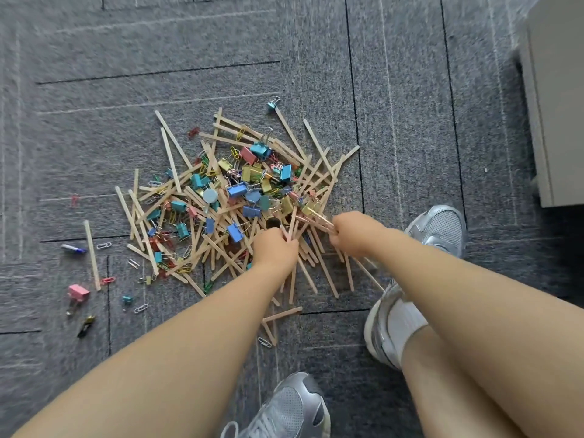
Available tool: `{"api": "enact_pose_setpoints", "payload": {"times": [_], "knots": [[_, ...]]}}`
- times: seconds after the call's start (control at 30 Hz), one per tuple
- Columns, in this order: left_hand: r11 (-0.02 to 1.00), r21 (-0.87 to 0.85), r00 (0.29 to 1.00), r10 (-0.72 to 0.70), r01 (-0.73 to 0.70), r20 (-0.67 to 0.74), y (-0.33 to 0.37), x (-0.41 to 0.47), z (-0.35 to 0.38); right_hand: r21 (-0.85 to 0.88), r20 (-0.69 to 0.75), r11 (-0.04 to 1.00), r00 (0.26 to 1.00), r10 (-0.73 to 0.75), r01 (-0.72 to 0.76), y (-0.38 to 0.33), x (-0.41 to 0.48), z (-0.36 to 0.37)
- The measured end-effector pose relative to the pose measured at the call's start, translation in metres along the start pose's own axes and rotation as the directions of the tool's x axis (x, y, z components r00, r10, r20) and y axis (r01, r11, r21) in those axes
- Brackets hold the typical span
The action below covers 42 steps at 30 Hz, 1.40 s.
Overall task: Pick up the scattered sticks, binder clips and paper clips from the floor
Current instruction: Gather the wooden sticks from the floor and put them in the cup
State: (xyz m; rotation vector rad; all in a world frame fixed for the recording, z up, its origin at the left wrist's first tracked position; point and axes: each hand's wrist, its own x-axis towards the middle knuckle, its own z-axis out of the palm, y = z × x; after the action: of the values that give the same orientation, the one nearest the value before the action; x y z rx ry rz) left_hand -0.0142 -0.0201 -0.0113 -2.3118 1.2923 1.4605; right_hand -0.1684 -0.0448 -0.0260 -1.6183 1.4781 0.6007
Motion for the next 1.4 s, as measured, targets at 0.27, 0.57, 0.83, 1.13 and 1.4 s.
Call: {"api": "enact_pose_setpoints", "payload": {"times": [0.27,0.57,0.83,1.13,1.4], "knots": [[0.970,-0.223,0.996,-0.095,0.093,0.004,0.006,-0.005,-0.021,0.673,0.104,0.737,0.995,-0.008,-0.065,0.004,-0.027,-0.009],[0.821,-0.537,0.980,-0.193,0.192,0.053,0.018,0.009,-0.035,0.930,0.319,0.248,0.932,-0.174,-0.272,0.021,-0.014,-0.031],[0.542,-0.798,0.952,-0.009,0.262,0.306,0.036,-0.007,-0.035,0.883,0.469,0.319,0.671,-0.574,-0.345,0.036,-0.018,-0.036],[0.703,-0.670,0.949,-0.020,0.236,0.313,0.043,-0.004,-0.035,0.848,0.519,0.414,0.671,-0.529,-0.330,-0.013,-0.011,-0.033],[0.307,-0.925,0.967,-0.184,0.226,0.175,0.041,0.006,-0.048,0.845,0.485,0.436,0.787,-0.381,-0.309,-0.008,-0.012,-0.036]]}}
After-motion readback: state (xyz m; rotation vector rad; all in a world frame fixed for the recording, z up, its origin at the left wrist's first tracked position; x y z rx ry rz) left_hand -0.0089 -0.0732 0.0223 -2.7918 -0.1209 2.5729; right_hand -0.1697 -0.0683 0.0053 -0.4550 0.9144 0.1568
